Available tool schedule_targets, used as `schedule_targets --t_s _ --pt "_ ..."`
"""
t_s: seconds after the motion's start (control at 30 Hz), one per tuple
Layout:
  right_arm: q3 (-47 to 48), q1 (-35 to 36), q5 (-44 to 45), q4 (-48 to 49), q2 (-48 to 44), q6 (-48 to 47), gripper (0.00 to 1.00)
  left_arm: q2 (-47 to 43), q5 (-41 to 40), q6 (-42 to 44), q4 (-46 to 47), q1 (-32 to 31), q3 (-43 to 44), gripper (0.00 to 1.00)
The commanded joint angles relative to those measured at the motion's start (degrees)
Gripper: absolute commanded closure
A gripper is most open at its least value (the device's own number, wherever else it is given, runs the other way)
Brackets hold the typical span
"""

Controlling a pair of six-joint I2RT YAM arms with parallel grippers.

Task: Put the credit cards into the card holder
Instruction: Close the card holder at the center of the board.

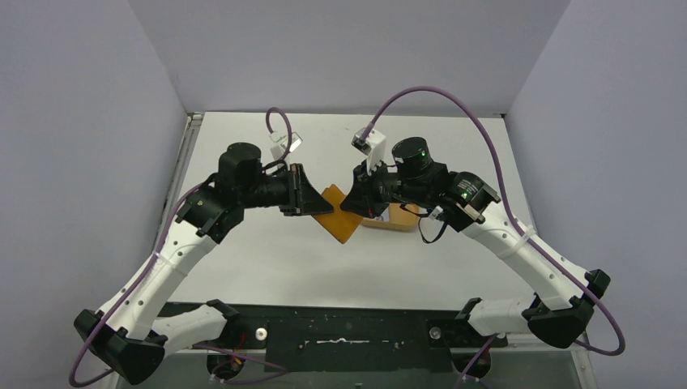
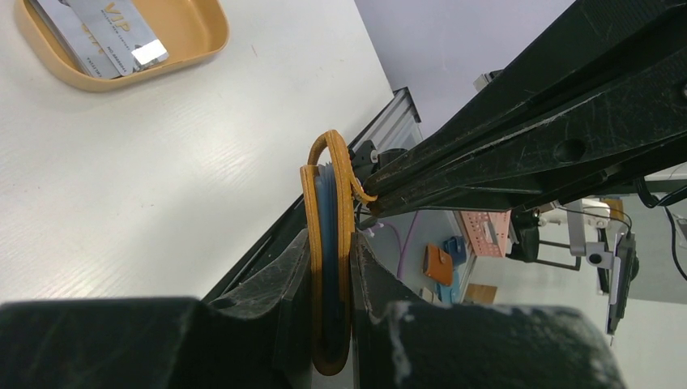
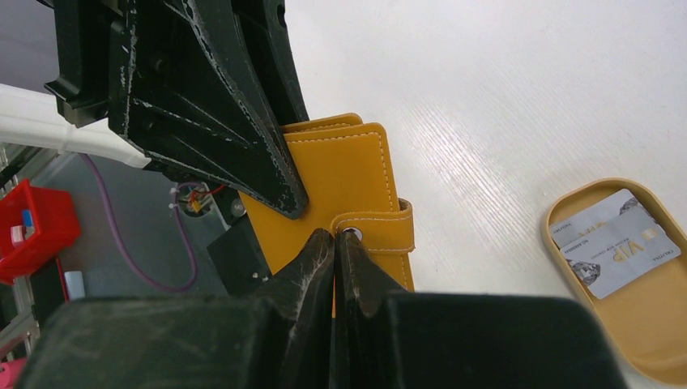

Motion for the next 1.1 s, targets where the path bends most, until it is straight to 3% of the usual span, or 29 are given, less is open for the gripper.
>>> schedule_targets --t_s 0.0,1.07 --pt "0.2 0.7 -2.0 3.0 0.4 1.1 1.00 -1.9 1.9 -0.8 5.3 -0.2 1.7 1.00" --pt "-0.3 -0.1 -0.9 1.4 -1.4 0.7 1.00 -3.2 0.1 0.4 2.8 0.3 1.8 1.00"
